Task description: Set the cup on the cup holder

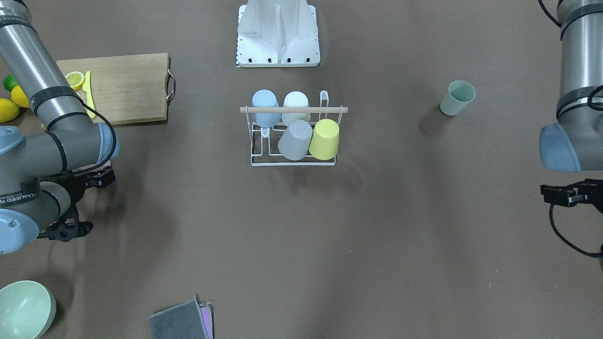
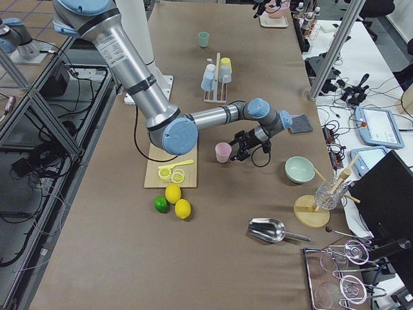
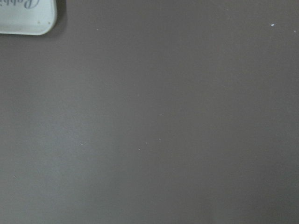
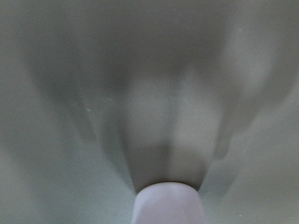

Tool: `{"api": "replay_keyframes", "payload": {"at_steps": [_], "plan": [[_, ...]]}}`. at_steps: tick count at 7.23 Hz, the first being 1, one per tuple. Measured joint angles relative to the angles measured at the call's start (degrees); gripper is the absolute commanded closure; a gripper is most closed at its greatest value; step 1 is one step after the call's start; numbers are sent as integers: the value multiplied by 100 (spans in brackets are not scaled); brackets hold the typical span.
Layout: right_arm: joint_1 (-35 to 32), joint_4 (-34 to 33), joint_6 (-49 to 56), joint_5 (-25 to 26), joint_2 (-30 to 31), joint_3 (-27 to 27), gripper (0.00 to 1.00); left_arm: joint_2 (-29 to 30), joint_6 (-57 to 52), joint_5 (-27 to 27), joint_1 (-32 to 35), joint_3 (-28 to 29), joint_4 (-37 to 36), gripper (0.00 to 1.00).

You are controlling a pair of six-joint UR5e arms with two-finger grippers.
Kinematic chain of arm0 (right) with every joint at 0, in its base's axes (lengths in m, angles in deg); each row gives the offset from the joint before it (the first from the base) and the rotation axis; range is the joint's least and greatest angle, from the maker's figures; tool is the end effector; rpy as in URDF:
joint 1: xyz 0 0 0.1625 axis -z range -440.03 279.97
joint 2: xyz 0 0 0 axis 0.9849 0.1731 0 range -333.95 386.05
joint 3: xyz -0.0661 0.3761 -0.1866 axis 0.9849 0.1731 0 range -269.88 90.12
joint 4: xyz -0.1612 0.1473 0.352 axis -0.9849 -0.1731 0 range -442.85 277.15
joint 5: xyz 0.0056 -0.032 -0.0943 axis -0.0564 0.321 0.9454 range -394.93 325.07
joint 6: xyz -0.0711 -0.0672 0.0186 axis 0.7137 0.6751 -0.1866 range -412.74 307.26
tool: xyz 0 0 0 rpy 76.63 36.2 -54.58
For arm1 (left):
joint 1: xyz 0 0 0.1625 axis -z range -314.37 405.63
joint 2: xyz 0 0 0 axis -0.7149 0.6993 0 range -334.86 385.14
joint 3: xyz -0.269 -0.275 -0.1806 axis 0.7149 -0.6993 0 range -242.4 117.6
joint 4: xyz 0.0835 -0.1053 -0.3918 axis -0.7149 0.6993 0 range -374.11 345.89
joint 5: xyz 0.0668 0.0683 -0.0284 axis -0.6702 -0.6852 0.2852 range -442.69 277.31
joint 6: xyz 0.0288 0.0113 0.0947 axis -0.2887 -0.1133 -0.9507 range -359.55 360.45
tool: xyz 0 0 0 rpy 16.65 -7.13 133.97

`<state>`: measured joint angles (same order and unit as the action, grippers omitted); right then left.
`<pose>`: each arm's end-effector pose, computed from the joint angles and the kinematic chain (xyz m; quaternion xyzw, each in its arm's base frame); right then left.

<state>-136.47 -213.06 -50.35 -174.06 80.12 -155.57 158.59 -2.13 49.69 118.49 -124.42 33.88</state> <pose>-0.3331 -0.6069 0.5326 -0.3245 -0.3276 -0.1743 0.8700 0.1509 -0.7137 0.4768 -0.2569 0.3219 0.0736 0.9083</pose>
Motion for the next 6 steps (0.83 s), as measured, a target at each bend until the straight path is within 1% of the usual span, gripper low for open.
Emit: {"api": "replay_keyframes", "payload": {"at_steps": [2,4,6], "plan": [[39,-126,118,0,6,51,6,36,-898,37,-248,154,-612,3],[94,-157,129,0,13,121,7,38,-1824,42,-453,340,-1371,3],[149,-162,130,0,16,171,10,3,-2142,114,-653,501,-1764,3]]}}
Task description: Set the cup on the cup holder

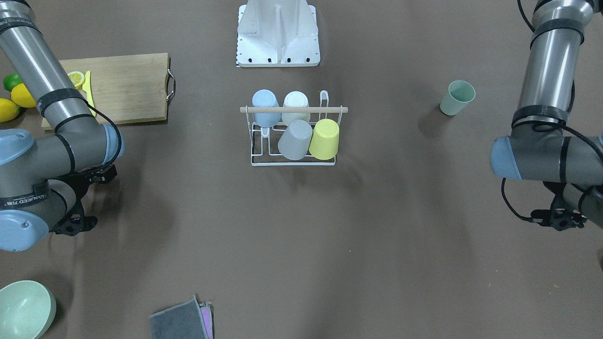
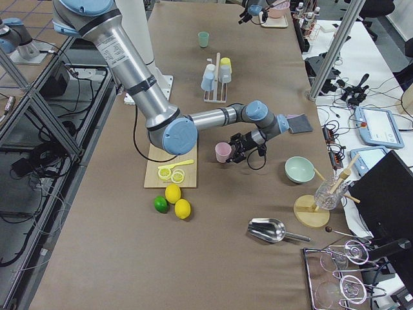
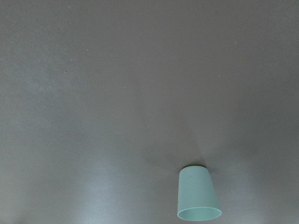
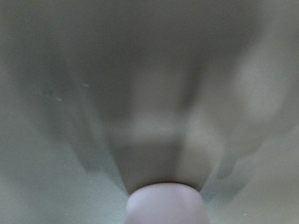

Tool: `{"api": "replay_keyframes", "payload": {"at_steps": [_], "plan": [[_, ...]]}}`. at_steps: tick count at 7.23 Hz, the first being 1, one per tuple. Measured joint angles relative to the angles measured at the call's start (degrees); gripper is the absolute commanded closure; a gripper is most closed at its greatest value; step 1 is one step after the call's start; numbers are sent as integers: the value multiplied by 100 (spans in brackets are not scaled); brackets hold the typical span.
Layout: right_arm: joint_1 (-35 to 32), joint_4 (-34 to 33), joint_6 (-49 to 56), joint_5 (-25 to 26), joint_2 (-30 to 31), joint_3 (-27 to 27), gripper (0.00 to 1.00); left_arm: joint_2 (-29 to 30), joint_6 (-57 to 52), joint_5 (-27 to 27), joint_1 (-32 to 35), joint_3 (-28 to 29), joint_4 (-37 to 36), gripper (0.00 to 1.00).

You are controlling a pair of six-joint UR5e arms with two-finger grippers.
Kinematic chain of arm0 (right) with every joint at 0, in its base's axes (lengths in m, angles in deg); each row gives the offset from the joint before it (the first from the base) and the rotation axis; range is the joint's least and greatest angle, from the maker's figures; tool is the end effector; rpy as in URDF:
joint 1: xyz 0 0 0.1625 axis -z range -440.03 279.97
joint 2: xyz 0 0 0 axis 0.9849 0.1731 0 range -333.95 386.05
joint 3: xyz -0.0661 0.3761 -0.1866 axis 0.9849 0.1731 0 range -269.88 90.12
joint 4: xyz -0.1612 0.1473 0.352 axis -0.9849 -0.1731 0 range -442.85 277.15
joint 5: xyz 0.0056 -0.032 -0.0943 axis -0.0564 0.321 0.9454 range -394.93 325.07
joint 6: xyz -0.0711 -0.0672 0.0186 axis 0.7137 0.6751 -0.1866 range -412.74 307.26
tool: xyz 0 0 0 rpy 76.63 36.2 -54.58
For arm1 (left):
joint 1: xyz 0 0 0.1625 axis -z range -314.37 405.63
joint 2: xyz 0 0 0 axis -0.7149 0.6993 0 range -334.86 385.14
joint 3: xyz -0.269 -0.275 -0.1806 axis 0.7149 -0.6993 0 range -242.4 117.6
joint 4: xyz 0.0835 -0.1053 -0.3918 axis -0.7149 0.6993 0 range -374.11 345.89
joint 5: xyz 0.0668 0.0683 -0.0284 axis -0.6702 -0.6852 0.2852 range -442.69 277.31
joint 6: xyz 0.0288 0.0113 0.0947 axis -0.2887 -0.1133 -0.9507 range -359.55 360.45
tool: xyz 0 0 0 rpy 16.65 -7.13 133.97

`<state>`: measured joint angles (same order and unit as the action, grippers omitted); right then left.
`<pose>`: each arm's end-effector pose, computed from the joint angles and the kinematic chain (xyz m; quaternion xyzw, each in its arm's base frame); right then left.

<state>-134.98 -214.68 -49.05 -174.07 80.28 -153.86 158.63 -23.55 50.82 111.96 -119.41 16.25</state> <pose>-0.3459 -0.5939 0.5491 -0.3499 -0.3168 -0.1815 0.8627 0.2172 -0.6566 0.5220 -0.3852 0.3382 0.2003 0.8349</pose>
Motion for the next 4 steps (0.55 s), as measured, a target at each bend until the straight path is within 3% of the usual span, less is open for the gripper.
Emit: {"api": "replay_keyframes", "payload": {"at_steps": [2,3,4], "plan": [[35,-3,-2,-2,0,45,15,-73,44,501,-418,126,-67,3],[48,-4,-6,-14,0,92,23,-90,185,738,-602,187,42,3],[61,-4,-6,-38,0,155,40,-102,348,846,-728,226,180,3]]}}
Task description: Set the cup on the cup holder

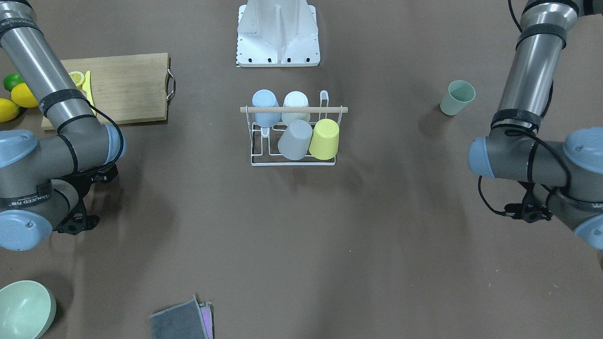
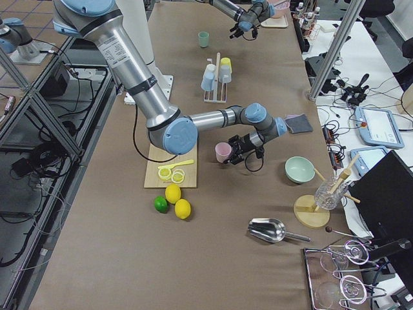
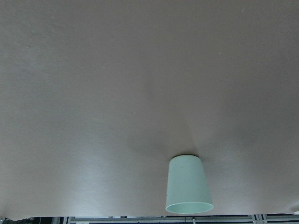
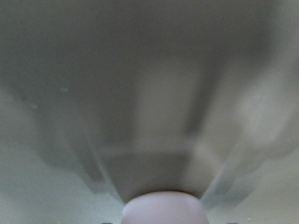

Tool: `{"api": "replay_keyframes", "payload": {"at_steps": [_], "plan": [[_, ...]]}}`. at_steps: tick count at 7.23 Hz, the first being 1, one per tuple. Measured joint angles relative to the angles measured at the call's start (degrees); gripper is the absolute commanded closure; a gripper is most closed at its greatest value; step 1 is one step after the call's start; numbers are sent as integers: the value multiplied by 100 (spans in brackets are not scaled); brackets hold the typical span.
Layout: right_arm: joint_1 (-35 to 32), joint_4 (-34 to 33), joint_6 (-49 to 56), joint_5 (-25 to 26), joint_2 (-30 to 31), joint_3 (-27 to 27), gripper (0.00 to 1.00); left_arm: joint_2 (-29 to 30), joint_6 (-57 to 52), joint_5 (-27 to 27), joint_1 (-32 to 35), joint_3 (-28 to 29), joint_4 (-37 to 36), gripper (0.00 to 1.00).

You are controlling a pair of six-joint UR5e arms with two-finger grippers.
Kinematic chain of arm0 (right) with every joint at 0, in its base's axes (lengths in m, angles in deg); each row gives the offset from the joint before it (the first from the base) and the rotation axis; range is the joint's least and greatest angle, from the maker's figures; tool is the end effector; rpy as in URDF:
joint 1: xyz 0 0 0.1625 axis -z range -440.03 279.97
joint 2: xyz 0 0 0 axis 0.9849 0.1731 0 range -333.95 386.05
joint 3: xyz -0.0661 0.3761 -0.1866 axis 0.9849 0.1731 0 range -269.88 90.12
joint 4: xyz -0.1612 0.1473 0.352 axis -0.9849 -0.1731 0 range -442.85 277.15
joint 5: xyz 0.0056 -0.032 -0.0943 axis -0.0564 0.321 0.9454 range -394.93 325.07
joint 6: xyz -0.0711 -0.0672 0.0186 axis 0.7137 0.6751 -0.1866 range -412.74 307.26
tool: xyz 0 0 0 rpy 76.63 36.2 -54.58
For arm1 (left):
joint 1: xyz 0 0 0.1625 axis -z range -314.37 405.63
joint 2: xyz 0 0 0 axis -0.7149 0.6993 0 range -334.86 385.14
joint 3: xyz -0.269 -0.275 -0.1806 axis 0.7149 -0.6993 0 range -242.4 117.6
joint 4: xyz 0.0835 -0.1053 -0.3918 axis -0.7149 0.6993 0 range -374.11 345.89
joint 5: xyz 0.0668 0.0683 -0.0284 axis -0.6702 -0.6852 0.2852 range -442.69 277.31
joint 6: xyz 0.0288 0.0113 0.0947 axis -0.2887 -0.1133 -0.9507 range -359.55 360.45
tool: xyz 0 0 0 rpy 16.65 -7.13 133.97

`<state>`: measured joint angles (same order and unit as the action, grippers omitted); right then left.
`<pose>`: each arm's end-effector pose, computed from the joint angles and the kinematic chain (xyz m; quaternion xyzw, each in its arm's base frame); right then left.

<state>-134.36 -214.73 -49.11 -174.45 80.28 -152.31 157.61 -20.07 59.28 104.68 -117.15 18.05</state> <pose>-0.3520 -0.5890 0.5605 -0.3635 -0.3126 -0.1780 0.8593 0.3087 -0.6214 0.5427 -0.4187 0.3595 0.1841 0.8134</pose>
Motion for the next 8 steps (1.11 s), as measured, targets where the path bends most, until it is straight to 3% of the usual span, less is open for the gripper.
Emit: {"api": "replay_keyframes", "payload": {"at_steps": [2,5,8], "plan": [[8,-4,11,-38,-2,63,65,-94,2,-67,-95,55,95,3],[-8,-4,9,-72,-16,54,65,-188,-520,-403,-117,122,-250,3],[-366,-6,19,-98,-60,-258,64,-195,-854,-181,-121,120,-751,3]]}}
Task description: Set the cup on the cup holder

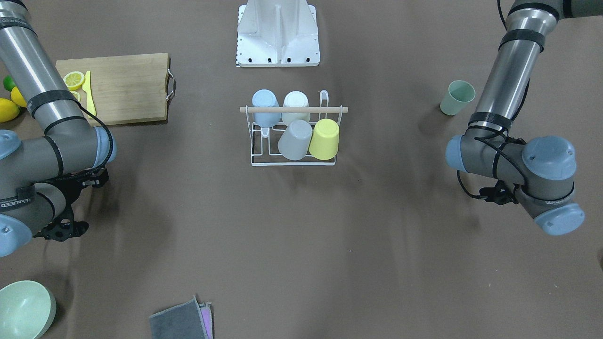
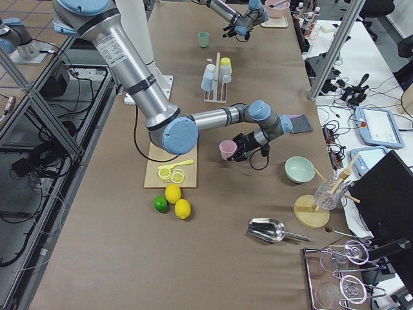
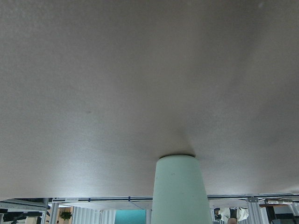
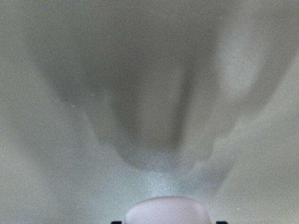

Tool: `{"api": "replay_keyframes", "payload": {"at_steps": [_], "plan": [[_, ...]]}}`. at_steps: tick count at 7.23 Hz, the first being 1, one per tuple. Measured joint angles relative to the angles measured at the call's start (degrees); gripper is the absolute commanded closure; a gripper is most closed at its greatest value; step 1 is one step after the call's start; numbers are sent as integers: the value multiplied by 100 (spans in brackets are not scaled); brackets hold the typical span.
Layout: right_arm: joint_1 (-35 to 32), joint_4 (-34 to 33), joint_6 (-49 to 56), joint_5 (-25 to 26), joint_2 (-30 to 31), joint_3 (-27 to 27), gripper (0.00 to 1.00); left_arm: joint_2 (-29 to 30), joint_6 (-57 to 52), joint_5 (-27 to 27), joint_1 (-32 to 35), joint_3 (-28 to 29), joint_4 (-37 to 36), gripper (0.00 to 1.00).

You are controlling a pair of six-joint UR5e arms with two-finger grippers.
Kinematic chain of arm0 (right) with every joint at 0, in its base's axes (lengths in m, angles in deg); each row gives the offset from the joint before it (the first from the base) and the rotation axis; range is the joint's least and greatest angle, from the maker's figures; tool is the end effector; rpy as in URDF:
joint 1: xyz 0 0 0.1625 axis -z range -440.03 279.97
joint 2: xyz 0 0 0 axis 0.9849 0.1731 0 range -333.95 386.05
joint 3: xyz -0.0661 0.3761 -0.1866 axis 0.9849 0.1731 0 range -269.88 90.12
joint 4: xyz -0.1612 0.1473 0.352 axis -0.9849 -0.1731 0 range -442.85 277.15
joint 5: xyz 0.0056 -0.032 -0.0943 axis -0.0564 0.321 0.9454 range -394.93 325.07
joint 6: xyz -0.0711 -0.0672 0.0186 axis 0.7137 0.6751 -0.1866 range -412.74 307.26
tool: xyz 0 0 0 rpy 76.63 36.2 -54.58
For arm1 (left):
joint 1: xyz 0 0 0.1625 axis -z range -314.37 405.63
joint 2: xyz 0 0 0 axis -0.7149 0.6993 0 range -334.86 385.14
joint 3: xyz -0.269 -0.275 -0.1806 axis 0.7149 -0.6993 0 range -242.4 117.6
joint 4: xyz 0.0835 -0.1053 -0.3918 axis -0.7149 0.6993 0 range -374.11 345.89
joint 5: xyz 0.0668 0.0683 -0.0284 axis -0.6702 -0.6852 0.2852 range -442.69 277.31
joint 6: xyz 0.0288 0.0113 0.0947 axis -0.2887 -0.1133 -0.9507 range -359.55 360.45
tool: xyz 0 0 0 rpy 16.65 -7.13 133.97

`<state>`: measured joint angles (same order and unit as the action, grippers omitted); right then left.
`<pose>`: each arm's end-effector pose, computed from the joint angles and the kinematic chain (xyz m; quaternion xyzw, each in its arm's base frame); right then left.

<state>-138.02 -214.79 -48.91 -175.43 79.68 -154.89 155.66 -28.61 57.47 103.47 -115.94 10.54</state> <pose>-0.3180 -0.6151 0.5326 -0.3314 -0.3410 -0.1615 0.8648 0.3028 -0.5882 0.5759 -0.4713 0.3521 0.2108 0.7807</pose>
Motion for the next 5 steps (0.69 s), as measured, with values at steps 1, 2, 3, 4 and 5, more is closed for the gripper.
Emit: {"api": "replay_keyframes", "payload": {"at_steps": [1,2,3,4,5], "plan": [[-145,-4,3,-5,0,-196,65,-3,-29,175,0,-2,-44,3],[-254,-4,14,-29,12,-418,65,-9,-49,280,-7,2,-86,3],[-334,4,57,-122,37,-643,67,-24,-138,322,-18,6,-230,3],[-428,16,199,-297,73,-843,67,-46,-328,338,-34,9,-501,3],[-518,25,448,-530,133,-1050,67,-55,-497,342,-48,10,-776,3]]}}
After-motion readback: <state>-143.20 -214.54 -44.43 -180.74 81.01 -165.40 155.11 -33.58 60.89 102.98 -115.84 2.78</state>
